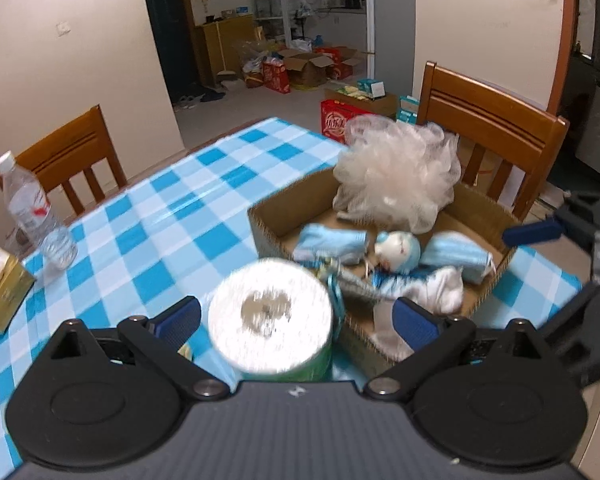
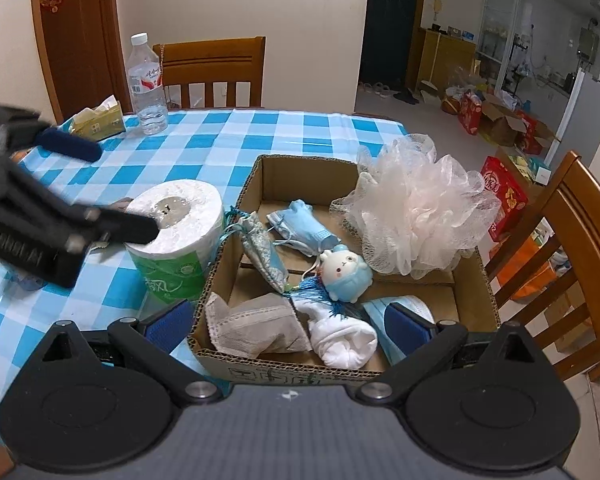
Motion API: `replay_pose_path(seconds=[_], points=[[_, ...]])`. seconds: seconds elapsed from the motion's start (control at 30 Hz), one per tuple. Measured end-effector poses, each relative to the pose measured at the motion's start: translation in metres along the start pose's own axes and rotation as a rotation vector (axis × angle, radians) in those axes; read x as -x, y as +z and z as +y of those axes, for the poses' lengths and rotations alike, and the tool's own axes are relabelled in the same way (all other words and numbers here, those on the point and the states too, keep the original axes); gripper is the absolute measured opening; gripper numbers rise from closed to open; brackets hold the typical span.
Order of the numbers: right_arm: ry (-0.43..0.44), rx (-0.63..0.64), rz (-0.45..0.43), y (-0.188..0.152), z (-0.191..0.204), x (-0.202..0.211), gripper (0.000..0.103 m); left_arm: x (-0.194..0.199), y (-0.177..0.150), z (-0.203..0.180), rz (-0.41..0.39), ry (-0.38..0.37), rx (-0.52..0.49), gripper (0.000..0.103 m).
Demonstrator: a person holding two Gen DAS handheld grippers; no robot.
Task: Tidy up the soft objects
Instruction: 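Open both grippers to drop the toy and pouch into the box, then withdraw both grippers from the box back over the table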
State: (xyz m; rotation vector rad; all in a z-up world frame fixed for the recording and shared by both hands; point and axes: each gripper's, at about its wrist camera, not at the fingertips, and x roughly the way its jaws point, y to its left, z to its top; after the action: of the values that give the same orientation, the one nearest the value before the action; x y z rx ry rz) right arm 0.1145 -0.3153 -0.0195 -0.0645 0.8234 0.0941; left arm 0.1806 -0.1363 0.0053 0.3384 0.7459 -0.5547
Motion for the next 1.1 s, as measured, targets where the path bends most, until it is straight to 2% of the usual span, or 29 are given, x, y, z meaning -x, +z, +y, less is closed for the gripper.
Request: replay_pose_path(seconds=[0.27,0.5,0.7,0.87,1.1], points=[[0.000,0.037,0.025,0.002,0.023,-0.001,0.103,0.016,-0.032,0.022,0.048,-0.006,0.101,0.101],[-0.002,0.041,0.041,0.008,0.047,-0.001,0.103,0.031,-0.054,0.057,0.065,0.037,0.165,0.101],[0.010,0.073,0.037,0.021,0.080,-0.002,0.103,0.039,-0.069,0.081,0.072,0.060,0.157,0.101],[0.016,0.107,0.048,0.032,0.108,-0.007,0.103,0.044,-0.079,0.099,0.080,0.047,0.120,0.101],[0.076,0.173,0.048,0.050,0.133,-0.021,0.103,0.044,-0.085,0.116,0.093,0.049,0.062,0.101]])
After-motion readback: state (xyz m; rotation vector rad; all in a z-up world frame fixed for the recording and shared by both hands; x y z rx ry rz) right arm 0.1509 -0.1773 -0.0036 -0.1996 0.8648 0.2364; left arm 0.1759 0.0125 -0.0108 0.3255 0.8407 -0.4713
